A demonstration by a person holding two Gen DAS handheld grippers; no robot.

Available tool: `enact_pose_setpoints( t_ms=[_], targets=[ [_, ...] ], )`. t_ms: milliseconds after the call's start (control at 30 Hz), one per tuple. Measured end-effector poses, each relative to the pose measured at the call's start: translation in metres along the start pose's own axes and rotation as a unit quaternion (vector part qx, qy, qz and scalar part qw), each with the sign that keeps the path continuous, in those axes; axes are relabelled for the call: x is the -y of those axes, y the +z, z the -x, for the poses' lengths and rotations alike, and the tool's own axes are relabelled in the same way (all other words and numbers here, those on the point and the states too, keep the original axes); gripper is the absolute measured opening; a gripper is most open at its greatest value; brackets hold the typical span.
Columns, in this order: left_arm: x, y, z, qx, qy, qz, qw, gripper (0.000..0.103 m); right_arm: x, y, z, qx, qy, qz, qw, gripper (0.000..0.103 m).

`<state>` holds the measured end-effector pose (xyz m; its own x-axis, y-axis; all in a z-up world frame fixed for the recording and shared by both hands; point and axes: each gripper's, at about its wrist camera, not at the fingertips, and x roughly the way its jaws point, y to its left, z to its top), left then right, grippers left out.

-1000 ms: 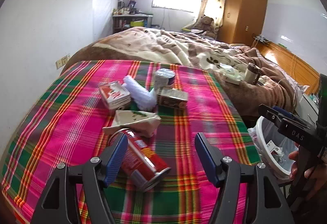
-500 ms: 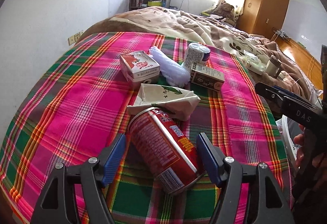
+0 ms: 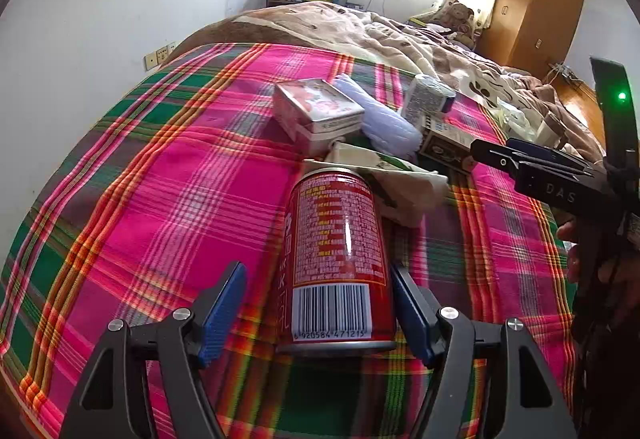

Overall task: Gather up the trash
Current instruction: 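Grasp the red can with the left tool while the right tool grasps the beige barcode box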

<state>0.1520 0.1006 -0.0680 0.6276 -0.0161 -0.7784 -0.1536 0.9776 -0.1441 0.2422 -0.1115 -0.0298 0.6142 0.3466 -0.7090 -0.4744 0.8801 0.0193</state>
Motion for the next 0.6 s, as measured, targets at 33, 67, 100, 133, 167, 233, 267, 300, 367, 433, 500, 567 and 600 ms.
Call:
enact_pose_setpoints(
  t_ms=[33,67,100,133,167,233,267,300,367,433,500,567,600],
  targets=[
    [-0.003,0.001,-0.001,-0.001,0.002,0.0,1.0,0.071,-0.001,0.002,-0.002,0.001,-0.002,0.005,1.0,0.072],
    [-0.005,0.001,-0.002,-0.003,0.004,0.0,1.0,0.071,-0.003,0.003,-0.005,0.0,-0.004,0.011,1.0,0.072],
    [-0.007,0.002,-0.003,-0.004,0.005,-0.002,1.0,0.071,-0.005,0.005,-0.008,-0.005,-0.005,0.018,1.0,0.072],
    [-0.009,0.004,-0.004,-0.003,0.007,-0.002,1.0,0.071,-0.006,0.006,-0.011,-0.008,-0.005,0.022,1.0,0.072],
    [-0.011,0.005,-0.005,-0.002,0.008,-0.001,1.0,0.071,-0.007,0.006,-0.013,-0.01,-0.005,0.025,1.0,0.072],
    [-0.014,0.007,-0.006,-0.002,0.009,0.002,1.0,0.071,-0.01,0.008,-0.017,-0.014,-0.003,0.032,0.999,0.072],
    [-0.016,0.008,-0.007,-0.002,0.011,0.002,0.9999,0.071,-0.011,0.009,-0.019,-0.015,-0.001,0.035,0.999,0.072],
    [-0.018,0.009,-0.008,-0.004,0.015,0.002,0.9999,0.071,-0.012,0.01,-0.021,-0.017,0.004,0.038,0.999,0.072],
    [-0.022,0.01,-0.009,-0.004,0.021,0.004,0.9998,0.071,-0.014,0.012,-0.026,-0.02,0.009,0.046,0.999,0.072],
    [-0.027,0.01,-0.009,-0.005,0.021,0.009,0.9997,0.071,-0.017,0.012,-0.031,-0.032,0.016,0.05,0.998,0.072],
    [-0.03,0.01,-0.01,-0.006,0.024,0.01,0.9996,0.071,-0.019,0.01,-0.033,-0.05,0.039,0.042,0.997,0.072],
    [-0.032,0.011,-0.01,-0.004,0.026,0.012,0.9996,0.071,-0.022,0.008,-0.031,-0.055,0.065,0.038,0.996,0.072],
    [-0.034,0.011,-0.01,-0.003,0.026,0.013,0.9996,0.071,-0.024,0.007,-0.029,-0.057,0.073,0.039,0.995,0.072]
  ],
)
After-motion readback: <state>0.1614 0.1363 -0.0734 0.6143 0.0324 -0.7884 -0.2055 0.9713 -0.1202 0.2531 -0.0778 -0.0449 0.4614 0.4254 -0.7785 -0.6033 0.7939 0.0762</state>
